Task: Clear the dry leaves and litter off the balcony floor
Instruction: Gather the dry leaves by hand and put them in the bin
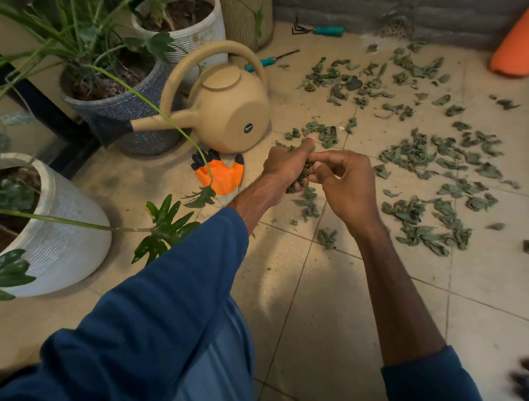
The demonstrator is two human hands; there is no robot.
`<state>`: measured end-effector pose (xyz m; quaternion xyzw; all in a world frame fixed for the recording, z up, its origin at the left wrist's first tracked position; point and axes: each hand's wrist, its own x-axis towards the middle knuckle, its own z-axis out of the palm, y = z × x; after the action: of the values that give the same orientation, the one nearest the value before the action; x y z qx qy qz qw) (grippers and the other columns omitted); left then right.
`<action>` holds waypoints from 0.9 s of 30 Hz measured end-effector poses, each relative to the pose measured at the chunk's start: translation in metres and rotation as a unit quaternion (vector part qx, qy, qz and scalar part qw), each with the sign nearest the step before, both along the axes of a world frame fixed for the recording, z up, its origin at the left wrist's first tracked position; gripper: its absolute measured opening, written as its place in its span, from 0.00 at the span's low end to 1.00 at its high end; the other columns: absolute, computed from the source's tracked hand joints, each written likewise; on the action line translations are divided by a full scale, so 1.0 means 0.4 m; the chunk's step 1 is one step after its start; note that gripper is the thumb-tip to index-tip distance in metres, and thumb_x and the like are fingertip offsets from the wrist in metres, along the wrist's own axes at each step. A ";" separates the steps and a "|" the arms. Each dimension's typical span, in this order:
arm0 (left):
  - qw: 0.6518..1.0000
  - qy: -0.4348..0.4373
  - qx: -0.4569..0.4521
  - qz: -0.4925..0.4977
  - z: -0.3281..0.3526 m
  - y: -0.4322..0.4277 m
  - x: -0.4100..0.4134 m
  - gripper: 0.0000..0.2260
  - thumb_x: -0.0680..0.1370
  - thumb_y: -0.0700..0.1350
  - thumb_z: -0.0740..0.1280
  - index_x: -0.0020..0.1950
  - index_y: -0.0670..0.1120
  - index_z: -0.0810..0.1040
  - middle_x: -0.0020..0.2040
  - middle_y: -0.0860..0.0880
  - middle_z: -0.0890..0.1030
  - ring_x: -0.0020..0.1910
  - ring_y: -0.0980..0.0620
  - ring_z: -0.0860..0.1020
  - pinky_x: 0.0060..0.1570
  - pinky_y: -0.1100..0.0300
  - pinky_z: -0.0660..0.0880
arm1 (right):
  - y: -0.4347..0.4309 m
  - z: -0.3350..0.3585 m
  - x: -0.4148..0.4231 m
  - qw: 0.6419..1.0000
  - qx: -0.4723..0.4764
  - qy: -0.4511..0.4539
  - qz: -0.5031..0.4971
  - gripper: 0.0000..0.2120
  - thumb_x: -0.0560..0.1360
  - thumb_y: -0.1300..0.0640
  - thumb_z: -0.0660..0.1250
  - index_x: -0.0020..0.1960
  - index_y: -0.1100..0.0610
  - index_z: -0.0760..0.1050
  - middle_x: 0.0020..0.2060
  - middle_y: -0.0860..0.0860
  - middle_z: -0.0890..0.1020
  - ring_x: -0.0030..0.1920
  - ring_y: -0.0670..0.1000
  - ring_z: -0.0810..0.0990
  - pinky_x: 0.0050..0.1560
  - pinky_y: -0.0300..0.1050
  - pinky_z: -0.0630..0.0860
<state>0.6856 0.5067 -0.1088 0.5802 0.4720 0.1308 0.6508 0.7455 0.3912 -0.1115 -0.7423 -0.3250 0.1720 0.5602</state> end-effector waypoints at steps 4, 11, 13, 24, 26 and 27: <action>0.997 0.024 0.049 -0.062 0.003 0.004 -0.007 0.27 0.78 0.65 0.68 0.47 0.39 0.83 0.34 0.44 0.82 0.30 0.46 0.76 0.25 0.62 0.69 | -0.005 -0.002 0.007 0.998 0.022 0.040 -0.041 0.07 0.75 0.64 0.75 0.52 0.59 0.86 0.41 0.50 0.87 0.38 0.47 0.87 0.45 0.50 0.85; 0.987 0.050 0.084 -0.129 0.031 -0.002 -0.025 0.20 0.79 0.59 0.70 0.44 0.41 0.83 0.33 0.48 0.83 0.27 0.50 0.74 0.22 0.64 0.66 | -0.020 -0.019 0.044 0.995 0.035 0.072 -0.055 0.11 0.68 0.59 0.81 0.47 0.60 0.84 0.38 0.52 0.86 0.36 0.48 0.85 0.36 0.38 0.80; 0.987 0.064 0.081 -0.120 0.033 0.001 -0.032 0.15 0.80 0.53 0.70 0.43 0.41 0.84 0.32 0.49 0.81 0.26 0.50 0.73 0.22 0.65 0.64 | -0.036 -0.039 0.063 0.995 0.028 0.094 -0.021 0.09 0.71 0.60 0.79 0.50 0.60 0.84 0.40 0.53 0.87 0.39 0.49 0.85 0.36 0.39 0.80; 0.991 0.097 0.079 -0.056 0.045 0.040 -0.055 0.15 0.80 0.52 0.69 0.38 0.45 0.82 0.33 0.50 0.80 0.24 0.55 0.70 0.21 0.66 0.63 | -0.130 -0.327 0.065 0.925 -0.377 -0.024 0.045 0.20 0.68 0.54 0.82 0.57 0.55 0.82 0.55 0.54 0.82 0.50 0.51 0.81 0.49 0.47 0.79; 0.990 0.093 0.084 -0.057 0.039 0.042 -0.055 0.15 0.80 0.52 0.69 0.38 0.44 0.82 0.33 0.50 0.81 0.24 0.55 0.71 0.21 0.66 0.64 | -0.120 -0.361 0.028 0.928 -0.367 -0.058 0.014 0.20 0.70 0.54 0.80 0.59 0.56 0.82 0.58 0.57 0.79 0.51 0.55 0.82 0.53 0.51 0.81; 0.990 0.093 0.087 -0.060 0.035 0.042 -0.054 0.15 0.80 0.52 0.69 0.38 0.44 0.82 0.33 0.50 0.81 0.24 0.54 0.71 0.21 0.66 0.64 | -0.113 -0.369 0.013 0.932 -0.355 -0.074 0.003 0.17 0.71 0.56 0.79 0.59 0.56 0.82 0.58 0.57 0.79 0.50 0.56 0.82 0.54 0.50 0.81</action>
<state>0.6641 0.5234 -0.0948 0.6714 0.4817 0.0777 0.5577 0.7506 0.3459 -0.2592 -0.9023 -0.2851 0.2225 0.2346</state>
